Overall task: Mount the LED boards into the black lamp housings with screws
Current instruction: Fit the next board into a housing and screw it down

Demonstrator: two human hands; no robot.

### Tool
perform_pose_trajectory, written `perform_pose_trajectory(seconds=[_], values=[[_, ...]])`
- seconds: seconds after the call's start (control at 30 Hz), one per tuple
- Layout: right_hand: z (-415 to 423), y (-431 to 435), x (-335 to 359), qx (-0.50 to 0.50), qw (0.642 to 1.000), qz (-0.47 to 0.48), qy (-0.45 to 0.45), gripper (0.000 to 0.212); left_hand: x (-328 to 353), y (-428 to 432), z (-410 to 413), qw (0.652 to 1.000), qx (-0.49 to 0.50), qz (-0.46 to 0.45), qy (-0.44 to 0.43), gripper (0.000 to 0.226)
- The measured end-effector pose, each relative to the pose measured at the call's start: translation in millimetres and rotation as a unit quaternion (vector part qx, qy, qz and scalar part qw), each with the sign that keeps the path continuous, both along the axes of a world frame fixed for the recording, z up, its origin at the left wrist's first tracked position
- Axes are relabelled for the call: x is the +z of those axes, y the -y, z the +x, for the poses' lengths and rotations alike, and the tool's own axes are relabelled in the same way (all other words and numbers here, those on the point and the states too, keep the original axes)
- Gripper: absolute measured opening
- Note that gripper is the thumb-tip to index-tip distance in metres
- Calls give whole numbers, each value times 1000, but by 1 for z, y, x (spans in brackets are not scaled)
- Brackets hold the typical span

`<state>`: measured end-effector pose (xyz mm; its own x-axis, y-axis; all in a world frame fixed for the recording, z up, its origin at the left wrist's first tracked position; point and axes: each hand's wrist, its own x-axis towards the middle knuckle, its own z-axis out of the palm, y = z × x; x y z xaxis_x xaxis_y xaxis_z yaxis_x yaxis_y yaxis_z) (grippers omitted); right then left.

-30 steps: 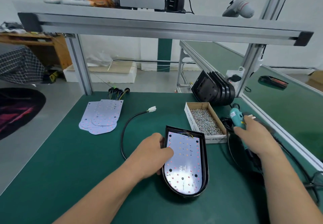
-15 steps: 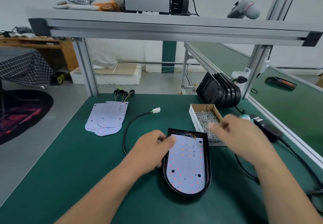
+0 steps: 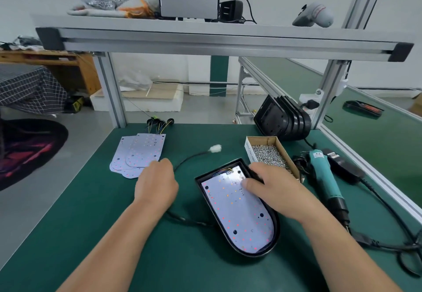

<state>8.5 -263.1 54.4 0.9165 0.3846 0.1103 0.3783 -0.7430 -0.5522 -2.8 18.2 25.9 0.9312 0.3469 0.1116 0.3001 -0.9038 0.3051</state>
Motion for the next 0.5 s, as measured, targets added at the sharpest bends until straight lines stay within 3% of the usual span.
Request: perform_pose_trajectory(seconds=[0.1,0.17,0.33,0.43,0.5], values=[[-6,-8,1,39,998,35,22,35,4,-4,2,998,-42,2,-38,21],[-7,-11,0,65,996,45,34,30,4,-7,1,994,-90,-48,-44,32],[-5,-14,-3,98,994,3,56,7,6,-2,-1,963,-210,-170,2,30],[-5,-15,-8,69,997,8,-21,14,12,1,-1,901,-213,-373,62,37],[-5,-13,-6,53,993,91,-56,6,15,2,-4,835,-212,-500,89,28]])
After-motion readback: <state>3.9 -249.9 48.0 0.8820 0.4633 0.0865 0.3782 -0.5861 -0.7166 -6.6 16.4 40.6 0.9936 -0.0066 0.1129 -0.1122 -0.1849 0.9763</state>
